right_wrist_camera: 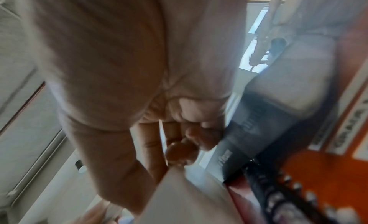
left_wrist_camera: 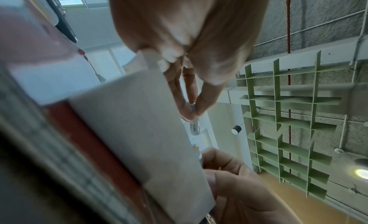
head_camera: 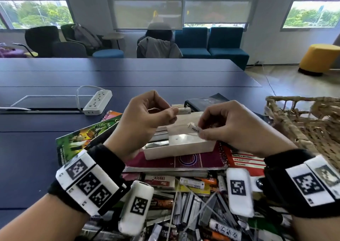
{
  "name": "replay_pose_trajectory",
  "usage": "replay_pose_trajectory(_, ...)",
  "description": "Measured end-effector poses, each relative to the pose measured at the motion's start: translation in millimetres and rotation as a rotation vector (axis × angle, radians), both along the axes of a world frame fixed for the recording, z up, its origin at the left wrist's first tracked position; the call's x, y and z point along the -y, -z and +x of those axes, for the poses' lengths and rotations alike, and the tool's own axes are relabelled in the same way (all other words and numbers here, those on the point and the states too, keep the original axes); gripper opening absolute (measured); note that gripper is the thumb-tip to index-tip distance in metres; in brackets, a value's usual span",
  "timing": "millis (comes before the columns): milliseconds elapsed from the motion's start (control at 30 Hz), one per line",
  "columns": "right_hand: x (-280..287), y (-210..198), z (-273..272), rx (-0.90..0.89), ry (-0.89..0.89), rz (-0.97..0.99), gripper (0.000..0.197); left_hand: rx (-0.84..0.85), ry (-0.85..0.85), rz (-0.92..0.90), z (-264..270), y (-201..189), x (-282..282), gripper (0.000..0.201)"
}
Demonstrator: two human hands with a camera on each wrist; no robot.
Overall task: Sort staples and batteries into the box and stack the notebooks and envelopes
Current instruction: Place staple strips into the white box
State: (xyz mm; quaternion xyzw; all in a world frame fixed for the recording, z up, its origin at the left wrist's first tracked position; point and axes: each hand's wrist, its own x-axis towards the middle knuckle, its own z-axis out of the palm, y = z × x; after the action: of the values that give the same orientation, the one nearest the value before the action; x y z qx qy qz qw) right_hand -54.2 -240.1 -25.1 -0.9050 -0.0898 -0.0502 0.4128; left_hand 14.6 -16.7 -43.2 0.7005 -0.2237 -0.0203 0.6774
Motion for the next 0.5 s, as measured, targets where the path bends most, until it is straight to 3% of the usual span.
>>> replay_pose_trajectory(233,-6,-8,1,-0.144,-0.056,-0.171,0.015,0.016,-0.011,0.049,-4,-3,0,0.021)
replay_pose_trajectory(400,-9,-19,13,-0.009,0.108,-0.026,0.013,0.024,-0.017,0.064,-7,-6,0,0.02)
replay_pose_trajectory(500,-14,-25,23,-0.049,0.055,0.104,0.004,0.027,-0.021,0.058,-7,-6,0,0.022)
